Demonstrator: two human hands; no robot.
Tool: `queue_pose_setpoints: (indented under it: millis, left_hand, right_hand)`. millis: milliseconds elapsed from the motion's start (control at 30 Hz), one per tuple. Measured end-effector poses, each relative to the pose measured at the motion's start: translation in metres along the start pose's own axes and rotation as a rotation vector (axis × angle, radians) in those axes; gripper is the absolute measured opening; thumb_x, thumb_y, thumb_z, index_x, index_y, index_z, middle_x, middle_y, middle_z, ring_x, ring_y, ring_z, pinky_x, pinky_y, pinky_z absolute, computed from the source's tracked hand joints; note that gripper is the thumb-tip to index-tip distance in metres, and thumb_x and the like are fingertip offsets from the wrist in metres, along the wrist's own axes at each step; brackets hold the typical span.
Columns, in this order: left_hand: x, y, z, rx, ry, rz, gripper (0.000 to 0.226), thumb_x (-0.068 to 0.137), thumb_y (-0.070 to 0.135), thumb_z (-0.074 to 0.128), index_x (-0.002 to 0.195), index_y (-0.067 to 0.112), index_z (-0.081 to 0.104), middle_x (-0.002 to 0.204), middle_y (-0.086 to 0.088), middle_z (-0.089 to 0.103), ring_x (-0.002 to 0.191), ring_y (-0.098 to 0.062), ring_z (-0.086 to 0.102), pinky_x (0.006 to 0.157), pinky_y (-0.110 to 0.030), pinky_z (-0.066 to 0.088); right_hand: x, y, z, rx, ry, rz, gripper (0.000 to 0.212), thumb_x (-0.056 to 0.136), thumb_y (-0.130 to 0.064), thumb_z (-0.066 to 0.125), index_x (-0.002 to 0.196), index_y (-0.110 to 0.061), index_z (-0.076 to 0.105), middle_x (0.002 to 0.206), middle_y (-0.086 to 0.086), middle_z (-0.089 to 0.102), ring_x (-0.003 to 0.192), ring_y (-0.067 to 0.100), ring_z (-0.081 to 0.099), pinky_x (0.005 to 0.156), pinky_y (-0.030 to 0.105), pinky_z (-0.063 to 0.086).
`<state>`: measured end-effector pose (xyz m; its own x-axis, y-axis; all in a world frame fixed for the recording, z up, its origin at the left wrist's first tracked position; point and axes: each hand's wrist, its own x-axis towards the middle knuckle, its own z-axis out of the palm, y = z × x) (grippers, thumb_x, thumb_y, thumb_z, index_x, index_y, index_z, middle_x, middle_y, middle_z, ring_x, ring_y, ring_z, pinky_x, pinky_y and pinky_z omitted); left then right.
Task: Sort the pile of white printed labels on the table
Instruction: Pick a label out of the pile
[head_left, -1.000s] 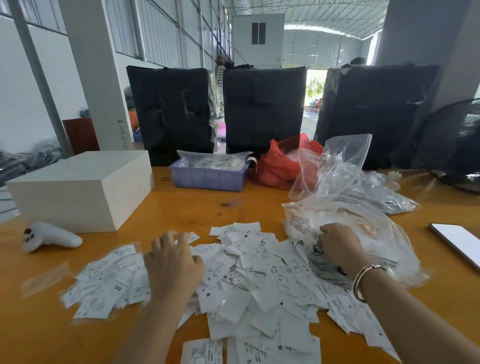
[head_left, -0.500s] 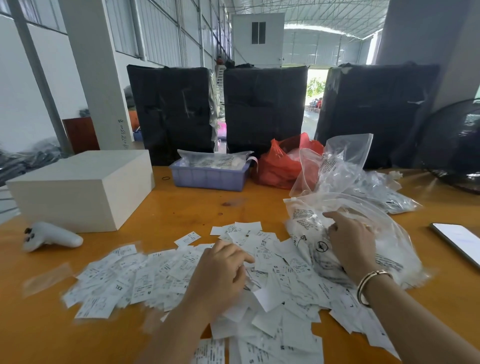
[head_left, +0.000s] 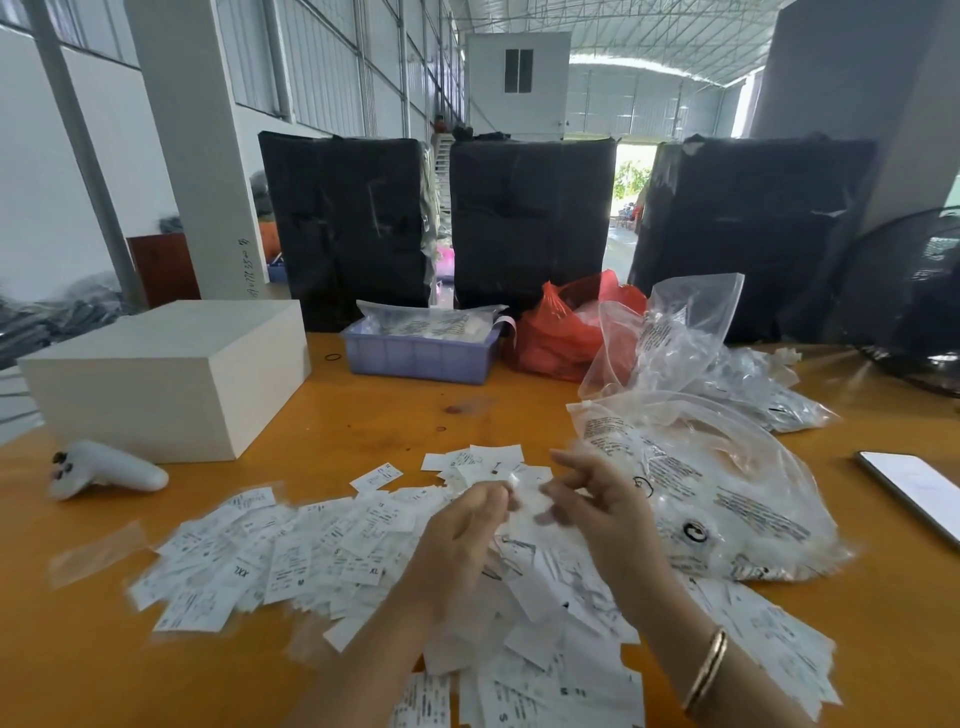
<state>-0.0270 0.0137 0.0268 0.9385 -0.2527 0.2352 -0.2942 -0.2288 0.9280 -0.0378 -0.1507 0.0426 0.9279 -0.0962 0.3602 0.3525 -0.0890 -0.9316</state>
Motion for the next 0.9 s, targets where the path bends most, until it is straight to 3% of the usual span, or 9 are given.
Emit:
queue_pose_setpoints:
  millis: [67, 133, 300, 367, 467, 533, 633, 733, 900]
  left_hand:
    - [0.000, 0.003, 0.001, -0.051, -0.031, -0.076, 0.064, 0.071, 0.084, 0.041, 0.120, 0.044, 0.050, 0.097, 0.016, 0.063, 0.093, 0.001, 0.059, 0.080, -0.019, 0.048]
    - [0.002, 0.006, 0.001, -0.121, -0.053, -0.135, 0.075, 0.067, 0.078, 0.056, 0.130, 0.039, 0.041, 0.097, 0.006, 0.065, 0.090, -0.005, 0.063, 0.081, -0.027, 0.053]
    - [0.006, 0.001, -0.001, -0.101, 0.063, -0.204, 0.012, 0.079, 0.026, 0.076, 0.088, 0.022, 0.069, 0.079, 0.004, 0.067, 0.067, 0.000, 0.061, 0.062, -0.013, 0.049]
    - [0.007, -0.004, -0.002, -0.144, 0.119, -0.227, 0.007, 0.080, 0.019, 0.076, 0.080, 0.019, 0.069, 0.073, 0.003, 0.068, 0.063, -0.003, 0.061, 0.059, -0.015, 0.049]
    - [0.011, -0.008, -0.008, -0.237, 0.209, -0.241, 0.007, 0.082, 0.014, 0.073, 0.082, 0.015, 0.066, 0.079, -0.001, 0.073, 0.073, -0.012, 0.070, 0.061, -0.019, 0.051]
    - [0.013, -0.010, -0.010, -0.320, 0.249, -0.235, 0.008, 0.083, 0.008, 0.071, 0.084, 0.012, 0.064, 0.080, -0.004, 0.074, 0.074, -0.014, 0.071, 0.060, -0.020, 0.051]
    - [0.014, -0.012, -0.011, -0.371, 0.275, -0.211, 0.013, 0.084, 0.001, 0.067, 0.091, 0.011, 0.064, 0.079, -0.002, 0.074, 0.072, -0.013, 0.071, 0.058, -0.018, 0.051]
    - [0.012, -0.010, -0.011, -0.320, 0.261, -0.187, 0.019, 0.085, 0.001, 0.066, 0.098, 0.015, 0.063, 0.080, -0.001, 0.074, 0.071, -0.009, 0.070, 0.058, -0.015, 0.052]
    - [0.009, -0.010, -0.010, -0.010, 0.277, -0.132, 0.025, 0.085, 0.009, 0.068, 0.097, 0.029, 0.060, 0.082, 0.006, 0.066, 0.074, -0.004, 0.063, 0.060, -0.013, 0.049]
  right_hand:
    - [-0.003, 0.001, 0.004, 0.047, -0.013, 0.038, 0.032, 0.085, 0.002, 0.062, 0.103, -0.024, 0.065, 0.080, 0.000, 0.069, 0.069, 0.017, 0.070, 0.065, 0.018, 0.053]
    - [-0.003, 0.004, 0.004, 0.033, -0.022, 0.051, 0.033, 0.084, 0.003, 0.063, 0.104, -0.024, 0.065, 0.080, -0.002, 0.070, 0.070, 0.017, 0.070, 0.065, 0.019, 0.053]
    - [0.000, 0.007, 0.005, -0.017, -0.063, 0.041, 0.037, 0.085, 0.003, 0.062, 0.105, -0.028, 0.063, 0.084, -0.002, 0.069, 0.072, 0.015, 0.070, 0.069, 0.024, 0.056]
    - [0.003, 0.010, 0.002, -0.057, -0.036, 0.046, 0.034, 0.087, -0.001, 0.061, 0.102, -0.031, 0.062, 0.085, -0.001, 0.068, 0.071, 0.014, 0.070, 0.072, 0.028, 0.058]
    - [0.007, 0.018, -0.009, -0.413, 0.025, -0.010, 0.029, 0.092, -0.007, 0.056, 0.101, -0.033, 0.063, 0.091, -0.008, 0.065, 0.073, 0.003, 0.065, 0.070, 0.020, 0.054]
    - [0.009, 0.025, -0.014, -0.762, -0.049, -0.029, 0.025, 0.094, -0.019, 0.054, 0.115, -0.028, 0.063, 0.105, -0.012, 0.061, 0.090, 0.001, 0.057, 0.080, 0.016, 0.048]
    - [0.007, 0.033, -0.015, -1.113, -0.229, 0.062, 0.037, 0.094, -0.040, 0.046, 0.128, -0.029, 0.054, 0.127, -0.011, 0.051, 0.119, 0.014, 0.042, 0.106, 0.037, 0.030]
    - [0.007, 0.031, -0.014, -1.159, -0.279, 0.107, 0.040, 0.092, -0.048, 0.044, 0.126, -0.030, 0.055, 0.124, -0.011, 0.050, 0.119, 0.014, 0.040, 0.108, 0.039, 0.022]
    - [0.010, 0.030, -0.017, -1.062, -0.259, 0.115, 0.024, 0.089, -0.050, 0.053, 0.104, -0.032, 0.058, 0.108, -0.013, 0.054, 0.103, 0.010, 0.046, 0.101, 0.034, 0.030]
